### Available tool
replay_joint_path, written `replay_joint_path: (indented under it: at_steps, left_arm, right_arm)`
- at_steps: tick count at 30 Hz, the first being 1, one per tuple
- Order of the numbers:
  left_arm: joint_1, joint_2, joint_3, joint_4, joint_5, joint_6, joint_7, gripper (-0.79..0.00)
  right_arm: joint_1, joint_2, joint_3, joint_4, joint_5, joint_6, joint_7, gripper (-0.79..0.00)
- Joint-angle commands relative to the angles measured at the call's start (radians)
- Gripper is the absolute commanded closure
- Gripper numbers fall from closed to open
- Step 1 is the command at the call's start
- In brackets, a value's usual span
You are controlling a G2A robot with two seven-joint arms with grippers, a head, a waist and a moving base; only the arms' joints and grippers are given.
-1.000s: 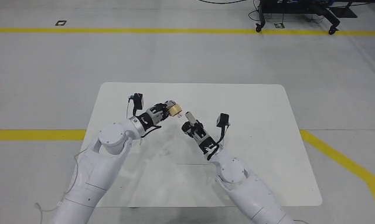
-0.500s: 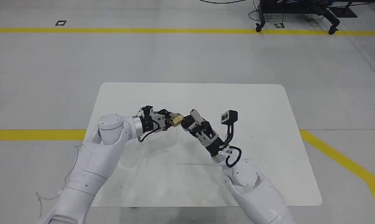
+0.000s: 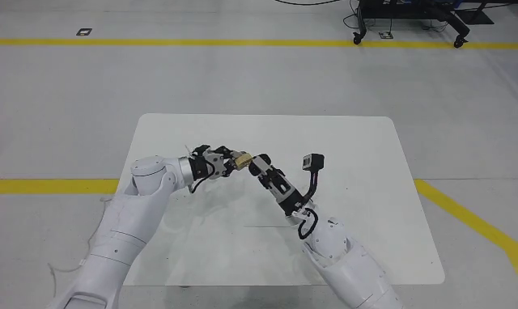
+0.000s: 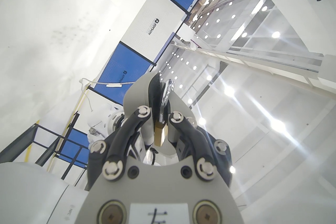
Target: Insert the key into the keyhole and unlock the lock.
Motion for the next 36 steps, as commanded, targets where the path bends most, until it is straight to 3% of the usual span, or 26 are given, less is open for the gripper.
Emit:
replay_joint_path:
  at_steps: [1,4,7,14,21,23,24,28,31,36]
  left_arm:
    - [0.004,0.0,0.008,-0.015,0.014,-0.02,-0.004,0.0]
    - [0.007,0.0,0.016,-0.02,0.026,-0.029,0.0,0.0]
    - [0.004,0.001,0.014,-0.01,0.03,-0.031,0.007,0.0]
    - [0.005,0.004,0.007,-0.005,0.027,-0.035,0.006,0.0]
    - [0.01,0.005,0.01,-0.018,0.019,-0.037,0.005,0.0]
    - [0.01,0.005,0.011,-0.019,0.021,-0.041,0.008,0.0]
    - [0.01,0.005,0.01,-0.021,0.023,-0.048,0.01,0.0]
    - [0.016,0.006,0.008,-0.034,0.043,-0.103,0.023,0.0]
    - [0.022,0.007,0.001,-0.044,0.039,-0.14,0.016,0.0]
    - [0.031,0.009,-0.012,-0.055,0.03,-0.181,0.004,0.0]
  right_arm:
    - [-0.016,0.003,0.009,-0.017,0.019,0.002,0.017,0.0]
    - [-0.035,0.008,0.018,-0.034,0.109,0.03,0.091,-0.065]
    - [-0.021,0.009,0.027,-0.01,0.127,0.058,0.121,0.0]
    - [0.041,-0.006,-0.005,0.07,0.071,0.114,0.054,0.0]
    - [0.034,-0.011,0.002,0.073,0.046,0.093,0.004,0.0]
    - [0.02,-0.009,0.012,0.062,0.036,0.073,-0.001,-0.151]
    - [0.012,-0.008,0.017,0.055,0.038,0.064,0.001,-0.179]
    - [-0.02,-0.004,0.022,0.024,0.235,0.099,0.144,-0.234]
    - [-0.019,0.003,0.043,0.027,0.435,0.209,0.307,-0.268]
    - [0.007,0.007,0.07,0.055,0.608,0.368,0.442,-0.292]
